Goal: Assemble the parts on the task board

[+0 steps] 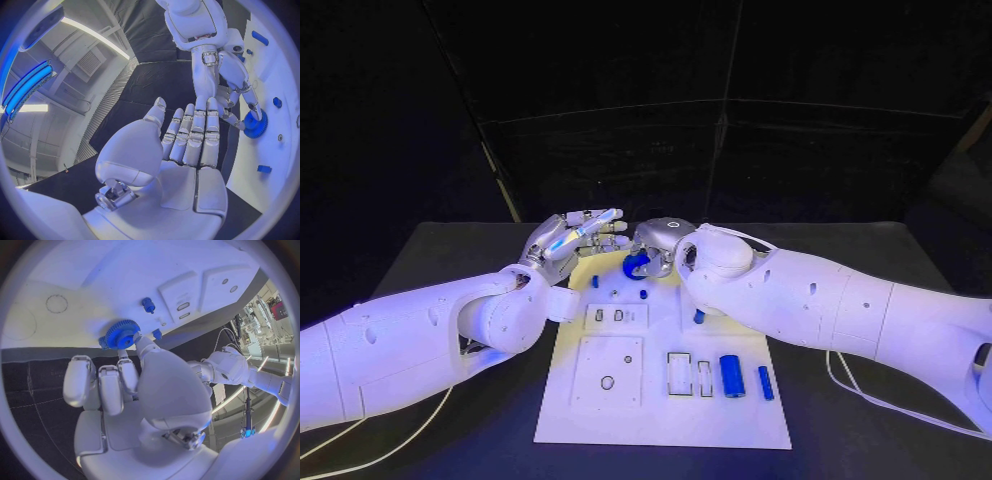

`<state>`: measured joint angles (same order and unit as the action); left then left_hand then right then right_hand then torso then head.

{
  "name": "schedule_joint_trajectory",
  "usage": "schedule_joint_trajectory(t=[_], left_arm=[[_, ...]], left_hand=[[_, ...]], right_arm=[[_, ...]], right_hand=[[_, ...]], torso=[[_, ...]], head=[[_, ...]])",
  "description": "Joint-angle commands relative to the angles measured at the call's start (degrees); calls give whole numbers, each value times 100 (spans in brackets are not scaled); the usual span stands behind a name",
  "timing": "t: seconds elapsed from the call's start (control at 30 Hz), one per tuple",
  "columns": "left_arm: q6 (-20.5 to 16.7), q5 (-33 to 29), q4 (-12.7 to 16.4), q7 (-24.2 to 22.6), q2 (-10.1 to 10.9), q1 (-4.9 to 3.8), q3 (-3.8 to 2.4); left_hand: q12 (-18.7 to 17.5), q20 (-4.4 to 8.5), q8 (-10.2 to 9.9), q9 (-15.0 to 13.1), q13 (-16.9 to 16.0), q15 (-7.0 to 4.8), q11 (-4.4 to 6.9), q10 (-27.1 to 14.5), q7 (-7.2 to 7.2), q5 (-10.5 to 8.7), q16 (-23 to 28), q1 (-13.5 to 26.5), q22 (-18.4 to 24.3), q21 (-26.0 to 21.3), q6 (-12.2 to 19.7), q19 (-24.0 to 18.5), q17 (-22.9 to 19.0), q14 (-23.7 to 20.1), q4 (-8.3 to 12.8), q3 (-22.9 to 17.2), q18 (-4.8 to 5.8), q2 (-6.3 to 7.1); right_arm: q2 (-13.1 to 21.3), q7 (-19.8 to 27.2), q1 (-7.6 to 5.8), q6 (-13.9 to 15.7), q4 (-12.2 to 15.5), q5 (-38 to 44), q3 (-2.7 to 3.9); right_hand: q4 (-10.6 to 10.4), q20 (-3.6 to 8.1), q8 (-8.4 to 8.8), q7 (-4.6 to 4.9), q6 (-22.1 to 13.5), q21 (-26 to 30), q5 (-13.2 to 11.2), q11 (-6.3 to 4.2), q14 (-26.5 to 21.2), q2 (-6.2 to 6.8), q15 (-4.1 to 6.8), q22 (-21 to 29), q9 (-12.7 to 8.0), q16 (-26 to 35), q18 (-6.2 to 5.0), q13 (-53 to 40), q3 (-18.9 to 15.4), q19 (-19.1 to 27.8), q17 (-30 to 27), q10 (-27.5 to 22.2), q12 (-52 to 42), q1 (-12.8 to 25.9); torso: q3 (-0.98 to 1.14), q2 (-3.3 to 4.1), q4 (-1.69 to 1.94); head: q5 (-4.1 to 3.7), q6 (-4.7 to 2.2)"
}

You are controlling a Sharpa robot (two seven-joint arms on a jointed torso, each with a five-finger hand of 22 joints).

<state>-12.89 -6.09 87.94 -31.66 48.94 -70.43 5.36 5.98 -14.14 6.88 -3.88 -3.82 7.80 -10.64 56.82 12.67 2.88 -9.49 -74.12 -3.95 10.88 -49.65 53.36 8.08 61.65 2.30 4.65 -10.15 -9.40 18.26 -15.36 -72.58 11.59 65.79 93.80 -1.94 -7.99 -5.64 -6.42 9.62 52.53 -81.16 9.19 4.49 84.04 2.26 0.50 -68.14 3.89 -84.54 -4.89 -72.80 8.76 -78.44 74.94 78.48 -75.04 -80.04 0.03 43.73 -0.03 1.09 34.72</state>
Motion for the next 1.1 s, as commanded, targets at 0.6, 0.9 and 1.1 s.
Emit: schedule_joint_trajectory(t=[0.6,0.9,1.1], left_arm=[[117,29,21,51,6,-11,-5],[133,29,26,54,24,-12,-5],[124,29,-20,49,78,-14,-5]], left_hand=[[-68,-11,-65,14,12,23,-40,-30,169,-18,64,-3,11,-64,14,54,9,6,25,25,-31,-17],[-73,-13,-69,14,12,25,-43,-34,172,-18,68,8,11,-68,18,53,10,5,21,29,-31,-20],[-75,-13,-71,14,12,26,-44,-36,173,-17,70,13,11,-69,20,53,10,4,19,30,-31,-22]], right_arm=[[57,-76,-13,-440,-63,-321,1],[297,8,-12,284,104,-392,2],[841,538,-10,1062,677,-632,-1]], right_hand=[[-730,-104,119,35,-177,2,2,50,379,79,-102,4,29,-94,58,279,-718,24,464,-266,309,924],[-716,-107,137,37,-174,-41,340,49,398,-63,-105,-85,26,-137,74,116,-868,-26,558,-154,162,722],[-612,-118,207,63,-281,-33,325,69,401,-65,-120,-63,6,-148,70,172,-944,-7,587,-218,226,496]], torso=[[1,-3,0],[6,-13,-7],[18,-51,-89]], head=[[9,7],[-2,-18],[1,-70]])
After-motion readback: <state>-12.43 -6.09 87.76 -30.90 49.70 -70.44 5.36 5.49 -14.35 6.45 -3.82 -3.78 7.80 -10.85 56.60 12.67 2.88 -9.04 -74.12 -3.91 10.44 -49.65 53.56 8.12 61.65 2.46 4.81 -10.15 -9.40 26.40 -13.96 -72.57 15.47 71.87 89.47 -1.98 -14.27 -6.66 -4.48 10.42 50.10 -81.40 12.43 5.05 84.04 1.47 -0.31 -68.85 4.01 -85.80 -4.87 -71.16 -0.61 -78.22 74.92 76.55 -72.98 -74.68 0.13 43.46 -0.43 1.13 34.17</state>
